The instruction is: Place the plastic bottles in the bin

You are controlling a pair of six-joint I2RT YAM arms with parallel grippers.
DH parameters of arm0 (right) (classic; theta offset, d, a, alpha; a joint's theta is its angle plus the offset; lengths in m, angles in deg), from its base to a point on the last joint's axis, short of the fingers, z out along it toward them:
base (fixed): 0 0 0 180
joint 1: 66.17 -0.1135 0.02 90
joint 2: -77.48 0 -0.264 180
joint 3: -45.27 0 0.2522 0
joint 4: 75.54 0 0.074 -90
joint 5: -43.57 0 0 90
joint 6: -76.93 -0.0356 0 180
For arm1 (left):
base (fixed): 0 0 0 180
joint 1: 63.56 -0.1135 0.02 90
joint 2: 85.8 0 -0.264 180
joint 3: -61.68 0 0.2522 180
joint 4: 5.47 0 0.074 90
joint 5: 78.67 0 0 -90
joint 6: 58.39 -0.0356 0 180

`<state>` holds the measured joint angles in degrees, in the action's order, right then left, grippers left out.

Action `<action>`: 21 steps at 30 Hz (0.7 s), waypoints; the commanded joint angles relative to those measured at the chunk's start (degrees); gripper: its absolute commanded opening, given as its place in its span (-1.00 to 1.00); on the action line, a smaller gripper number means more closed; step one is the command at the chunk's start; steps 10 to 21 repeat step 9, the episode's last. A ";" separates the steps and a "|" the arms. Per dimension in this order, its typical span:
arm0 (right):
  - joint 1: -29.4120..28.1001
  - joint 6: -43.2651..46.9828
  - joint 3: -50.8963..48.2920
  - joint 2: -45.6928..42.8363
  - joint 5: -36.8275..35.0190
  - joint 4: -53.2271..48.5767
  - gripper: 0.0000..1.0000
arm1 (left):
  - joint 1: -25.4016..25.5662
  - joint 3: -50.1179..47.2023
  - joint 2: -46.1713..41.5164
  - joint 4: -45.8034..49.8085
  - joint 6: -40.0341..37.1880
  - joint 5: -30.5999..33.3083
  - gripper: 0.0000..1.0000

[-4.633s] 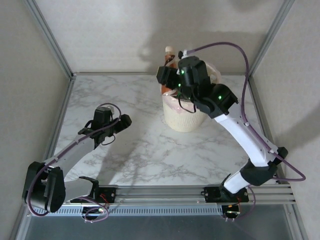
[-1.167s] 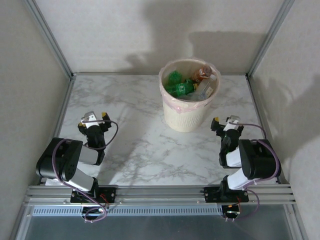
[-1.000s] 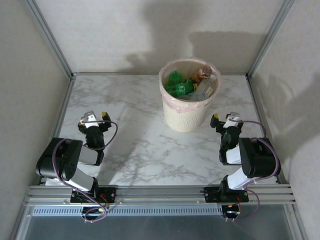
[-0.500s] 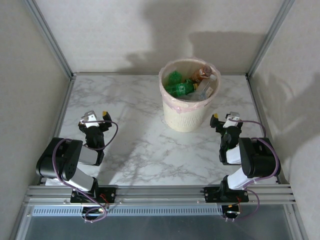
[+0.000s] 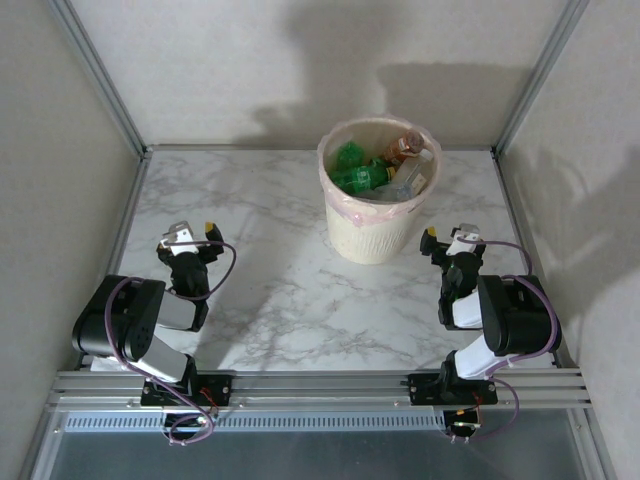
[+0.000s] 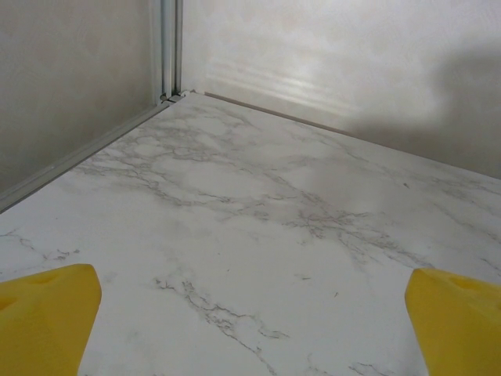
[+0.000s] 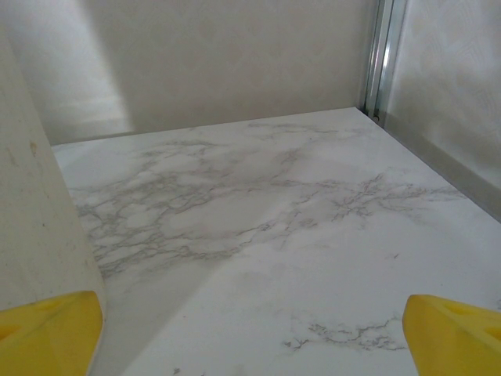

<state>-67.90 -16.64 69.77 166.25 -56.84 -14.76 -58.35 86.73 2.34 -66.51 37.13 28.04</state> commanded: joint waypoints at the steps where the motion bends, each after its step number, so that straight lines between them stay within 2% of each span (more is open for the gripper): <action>1: -0.14 1.11 0.77 0.00 -0.15 1.71 0.98 | 0.32 0.58 0.34 -1.91 -0.77 0.65 0.99; 6: 0.77 0.94 1.54 0.08 2.93 0.20 0.98 | 0.37 0.67 0.42 -1.68 -0.77 0.61 0.99; 21: 0.77 1.11 1.04 -0.01 3.16 1.16 0.98 | 0.32 0.66 0.30 -1.75 -0.77 0.52 0.99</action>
